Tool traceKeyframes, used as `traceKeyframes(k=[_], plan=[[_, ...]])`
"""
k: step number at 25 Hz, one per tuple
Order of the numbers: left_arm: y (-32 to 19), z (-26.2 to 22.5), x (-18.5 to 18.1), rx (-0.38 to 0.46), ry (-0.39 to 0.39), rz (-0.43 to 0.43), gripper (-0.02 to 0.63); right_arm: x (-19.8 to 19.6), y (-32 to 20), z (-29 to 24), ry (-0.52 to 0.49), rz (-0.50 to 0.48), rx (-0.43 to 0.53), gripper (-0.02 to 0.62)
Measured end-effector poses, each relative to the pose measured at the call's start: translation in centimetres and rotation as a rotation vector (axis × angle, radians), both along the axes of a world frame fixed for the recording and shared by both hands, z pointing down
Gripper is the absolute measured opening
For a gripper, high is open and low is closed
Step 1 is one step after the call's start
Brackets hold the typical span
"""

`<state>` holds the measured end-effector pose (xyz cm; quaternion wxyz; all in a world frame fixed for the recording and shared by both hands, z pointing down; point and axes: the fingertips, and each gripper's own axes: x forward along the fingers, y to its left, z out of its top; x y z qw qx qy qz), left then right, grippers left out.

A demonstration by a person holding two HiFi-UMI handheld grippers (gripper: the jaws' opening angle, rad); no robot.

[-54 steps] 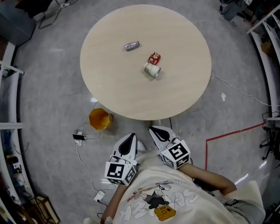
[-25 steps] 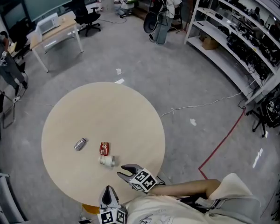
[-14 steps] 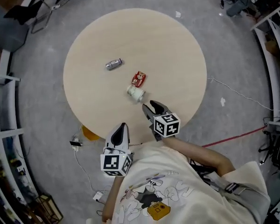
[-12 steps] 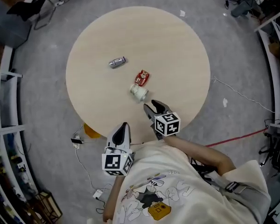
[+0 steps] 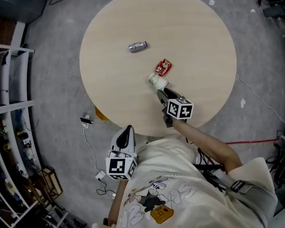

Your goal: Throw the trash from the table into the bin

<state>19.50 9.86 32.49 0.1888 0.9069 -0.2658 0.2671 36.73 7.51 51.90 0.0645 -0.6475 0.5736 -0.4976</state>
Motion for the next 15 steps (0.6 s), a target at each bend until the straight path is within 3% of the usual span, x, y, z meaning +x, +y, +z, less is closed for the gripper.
traceKeyframes(k=[3,6,10,15], plan=[[-0.7,0.3,-1.7,-0.001,-0.019,-0.040,0.006,-0.2,-1.2,0.9,-0.034,0.007,0.002,0.130],[-1.1,0.1,-2.6,0.005,-0.014,-0.065,0.006,-0.5,-1.9,0.6,-0.028,-0.022,0.015,0.034],[-2.7,-0.1,-3.0,0.007,0.028,-0.086,0.006,-1.7,-2.3,0.1,-0.005,-0.058,0.015,0.023],[-2.9,-0.1,-2.9,-0.002,0.080,-0.049,0.006,-3.9,-2.1,-2.6,0.027,-0.102,0.056,0.023]])
